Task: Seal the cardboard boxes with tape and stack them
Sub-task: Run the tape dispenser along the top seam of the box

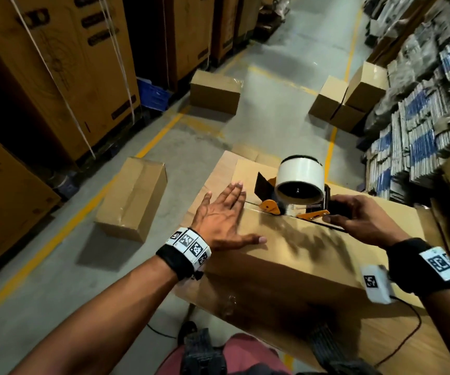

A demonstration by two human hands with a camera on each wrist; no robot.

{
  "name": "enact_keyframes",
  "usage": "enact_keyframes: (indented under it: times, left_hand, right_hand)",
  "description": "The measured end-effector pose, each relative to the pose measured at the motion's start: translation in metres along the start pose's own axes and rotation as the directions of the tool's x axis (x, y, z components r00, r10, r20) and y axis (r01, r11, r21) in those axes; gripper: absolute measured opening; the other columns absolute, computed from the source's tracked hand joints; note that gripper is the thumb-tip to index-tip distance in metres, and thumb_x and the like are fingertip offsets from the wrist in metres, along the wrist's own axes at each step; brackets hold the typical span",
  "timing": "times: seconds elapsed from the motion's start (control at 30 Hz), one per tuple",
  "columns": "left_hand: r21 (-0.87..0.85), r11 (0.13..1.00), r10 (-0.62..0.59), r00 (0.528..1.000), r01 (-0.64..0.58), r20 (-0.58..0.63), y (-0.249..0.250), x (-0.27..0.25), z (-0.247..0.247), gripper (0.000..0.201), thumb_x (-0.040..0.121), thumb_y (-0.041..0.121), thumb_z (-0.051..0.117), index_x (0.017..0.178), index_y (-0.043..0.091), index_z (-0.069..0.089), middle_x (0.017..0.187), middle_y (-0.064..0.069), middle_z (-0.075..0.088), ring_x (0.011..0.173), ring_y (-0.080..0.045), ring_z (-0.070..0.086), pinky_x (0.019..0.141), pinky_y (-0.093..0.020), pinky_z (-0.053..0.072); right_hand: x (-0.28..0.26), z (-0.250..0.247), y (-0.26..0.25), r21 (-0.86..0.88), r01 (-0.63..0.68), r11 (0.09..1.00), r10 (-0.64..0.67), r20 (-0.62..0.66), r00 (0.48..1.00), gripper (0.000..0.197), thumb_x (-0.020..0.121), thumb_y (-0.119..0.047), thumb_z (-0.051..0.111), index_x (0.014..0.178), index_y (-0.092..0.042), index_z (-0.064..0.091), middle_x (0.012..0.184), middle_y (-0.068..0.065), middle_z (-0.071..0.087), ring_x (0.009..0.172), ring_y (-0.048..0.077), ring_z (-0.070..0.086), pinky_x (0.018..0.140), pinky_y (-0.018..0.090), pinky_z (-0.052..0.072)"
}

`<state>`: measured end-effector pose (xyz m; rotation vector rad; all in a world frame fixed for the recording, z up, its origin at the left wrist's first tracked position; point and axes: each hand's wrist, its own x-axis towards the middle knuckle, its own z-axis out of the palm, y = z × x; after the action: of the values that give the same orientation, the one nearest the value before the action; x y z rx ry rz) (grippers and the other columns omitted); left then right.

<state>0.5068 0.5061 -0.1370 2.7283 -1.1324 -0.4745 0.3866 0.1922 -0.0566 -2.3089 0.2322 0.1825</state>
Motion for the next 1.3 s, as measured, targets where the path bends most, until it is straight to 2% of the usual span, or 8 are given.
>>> enact_keyframes:
  times: [0.07,0.3,0.47,0.53,0.63,0.7,1.07,1.3]
  left_hand:
    - [0.014,1.000,0.000,1.000,0.000,0.010,0.002,-0.001,-0.002,0.136,0.066,0.108,0.013,0.166,0.018,-0.009,0.171,0.006,-0.026,0.156,-0.008,-0.023,0.128,-0.057,-0.002]
    - [0.031,0.999,-0.027,1.000,0.027,0.010,0.007,-0.003,-0.006,0.134,0.066,0.108,0.014,0.166,0.021,-0.010,0.170,0.009,-0.026,0.156,-0.005,-0.023,0.129,-0.055,0.000]
    - [0.047,0.998,-0.038,0.999,0.037,0.014,0.008,-0.002,-0.006,0.133,0.067,0.108,0.015,0.166,0.023,-0.011,0.169,0.011,-0.027,0.154,-0.003,-0.024,0.129,-0.052,-0.001]
    - [0.058,0.998,-0.040,0.999,0.039,0.018,0.009,-0.002,-0.007,0.134,0.065,0.109,0.013,0.166,0.023,-0.011,0.169,0.011,-0.027,0.155,-0.004,-0.023,0.128,-0.052,-0.001]
    - [0.074,0.996,-0.041,0.999,0.039,0.031,0.010,-0.002,-0.007,0.135,0.064,0.109,0.011,0.165,0.023,-0.013,0.169,0.011,-0.028,0.155,-0.004,-0.024,0.129,-0.053,0.001]
    - [0.072,0.997,-0.043,0.998,0.041,0.034,0.009,-0.002,-0.006,0.135,0.065,0.109,0.011,0.165,0.022,-0.013,0.168,0.011,-0.029,0.155,-0.005,-0.024,0.130,-0.053,0.003]
    - [0.182,0.976,-0.139,0.987,0.123,0.077,0.027,0.006,-0.013,0.142,0.062,0.110,0.003,0.166,0.013,-0.010,0.172,0.000,-0.021,0.158,-0.014,-0.020,0.124,-0.064,-0.009]
    - [0.200,0.978,-0.082,0.992,0.062,0.095,0.067,0.010,0.002,0.135,0.067,0.106,-0.001,0.164,0.013,-0.016,0.170,-0.003,-0.027,0.156,-0.017,-0.027,0.123,-0.061,-0.016]
  right_hand:
    - [-0.013,-0.016,0.008,0.014,-0.015,1.000,0.015,-0.014,1.000,0.029,0.089,-0.004,0.077,0.108,-0.026,0.077,0.102,-0.010,0.079,0.098,0.013,0.074,0.087,0.023,0.053]
    - [-0.052,-0.064,0.046,0.019,-0.119,0.993,0.120,-0.092,0.988,0.028,0.085,-0.012,0.082,0.111,-0.024,0.077,0.101,-0.003,0.080,0.099,0.024,0.074,0.088,0.039,0.056]
    - [-0.078,-0.084,0.066,-0.027,-0.139,0.990,0.135,-0.118,0.984,0.021,0.089,-0.012,0.079,0.104,-0.027,0.077,0.083,-0.009,0.077,0.067,0.000,0.066,0.059,0.009,0.044]
    - [-0.081,-0.082,0.076,-0.038,-0.150,0.988,0.145,-0.110,0.983,0.022,0.089,-0.015,0.080,0.105,-0.030,0.077,0.087,-0.011,0.078,0.074,-0.001,0.068,0.066,0.010,0.048]
    - [-0.074,-0.072,0.090,-0.059,-0.166,0.984,0.159,-0.111,0.981,0.028,0.087,-0.018,0.082,0.111,-0.032,0.076,0.104,-0.014,0.078,0.101,0.011,0.073,0.096,0.039,0.056]
    - [-0.070,-0.065,0.097,-0.050,-0.182,0.982,0.174,-0.127,0.976,0.032,0.086,-0.016,0.083,0.114,-0.030,0.076,0.105,-0.015,0.078,0.104,0.012,0.073,0.101,0.045,0.054]
    - [-0.071,-0.065,0.093,-0.066,-0.216,0.974,0.206,-0.130,0.970,0.036,0.084,-0.006,0.082,0.108,-0.031,0.072,0.098,-0.012,0.077,0.093,0.002,0.070,0.081,0.020,0.050]
    - [-0.074,-0.066,0.089,-0.092,-0.197,0.976,0.183,-0.149,0.972,0.045,0.081,-0.010,0.086,0.120,-0.024,0.069,0.112,-0.009,0.070,0.100,-0.002,0.063,0.098,0.032,0.051]
